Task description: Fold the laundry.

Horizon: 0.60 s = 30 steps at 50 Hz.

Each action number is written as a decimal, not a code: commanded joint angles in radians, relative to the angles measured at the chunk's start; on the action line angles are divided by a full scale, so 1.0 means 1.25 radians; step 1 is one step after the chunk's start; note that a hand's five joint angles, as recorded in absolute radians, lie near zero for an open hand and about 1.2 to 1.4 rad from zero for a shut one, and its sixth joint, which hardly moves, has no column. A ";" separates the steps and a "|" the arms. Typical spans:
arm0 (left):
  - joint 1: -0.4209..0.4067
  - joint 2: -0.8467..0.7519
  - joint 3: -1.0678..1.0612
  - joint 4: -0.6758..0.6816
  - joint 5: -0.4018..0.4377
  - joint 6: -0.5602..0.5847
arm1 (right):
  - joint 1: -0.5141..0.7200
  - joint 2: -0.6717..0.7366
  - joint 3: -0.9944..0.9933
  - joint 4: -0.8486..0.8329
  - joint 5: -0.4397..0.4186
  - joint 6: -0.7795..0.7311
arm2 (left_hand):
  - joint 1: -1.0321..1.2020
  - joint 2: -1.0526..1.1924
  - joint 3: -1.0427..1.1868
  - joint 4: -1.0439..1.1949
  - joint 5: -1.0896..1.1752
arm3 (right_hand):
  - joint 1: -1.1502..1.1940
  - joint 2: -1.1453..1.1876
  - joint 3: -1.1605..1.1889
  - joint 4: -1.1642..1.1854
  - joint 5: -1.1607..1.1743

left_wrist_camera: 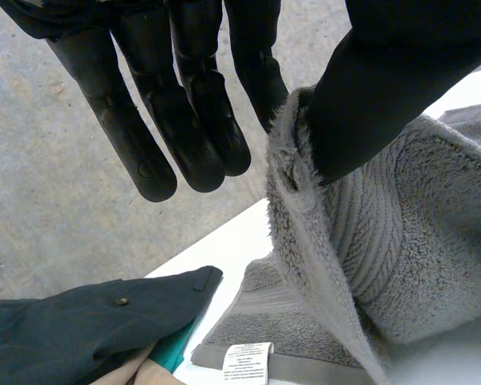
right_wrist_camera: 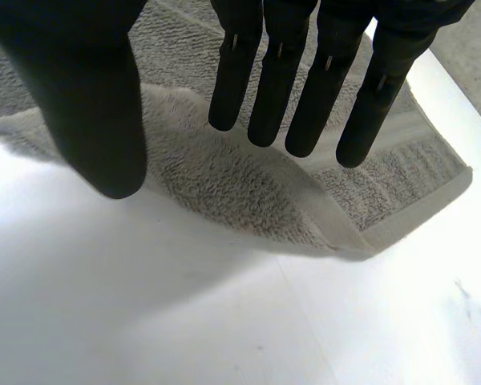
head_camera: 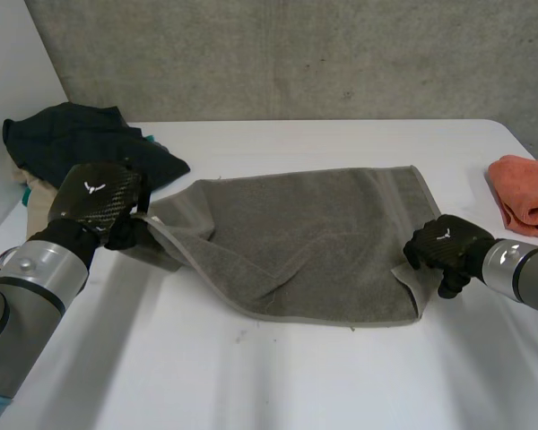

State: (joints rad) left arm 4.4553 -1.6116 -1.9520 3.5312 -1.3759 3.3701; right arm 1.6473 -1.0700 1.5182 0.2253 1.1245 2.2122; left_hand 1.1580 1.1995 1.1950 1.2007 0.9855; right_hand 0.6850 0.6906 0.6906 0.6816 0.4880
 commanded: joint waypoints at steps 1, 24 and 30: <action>0.000 0.001 0.001 0.000 0.000 0.000 | -0.004 -0.020 0.041 -0.006 -0.016 -0.080 | 0.191 0.157 0.161 0.156 0.189 | 0.046 0.042 0.042 0.049 0.064; 0.001 0.000 -0.002 0.000 0.000 -0.004 | 0.006 0.037 0.032 -0.113 -0.065 -0.131 | 0.191 0.157 0.161 0.156 0.189 | 0.165 0.161 0.161 0.168 0.183; 0.002 0.004 -0.001 -0.007 -0.001 -0.002 | -0.002 0.031 0.042 -0.124 -0.061 -0.125 | 0.191 0.157 0.161 0.156 0.189 | 0.569 0.565 0.565 0.572 0.587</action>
State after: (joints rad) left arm 4.4560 -1.6115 -1.9544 3.5299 -1.3765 3.3654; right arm 1.6509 -1.0275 1.5599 0.0812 1.0432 2.0491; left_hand 1.1580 1.1994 1.1949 1.2007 0.9855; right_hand 1.1425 1.1777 1.1722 1.1749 0.9930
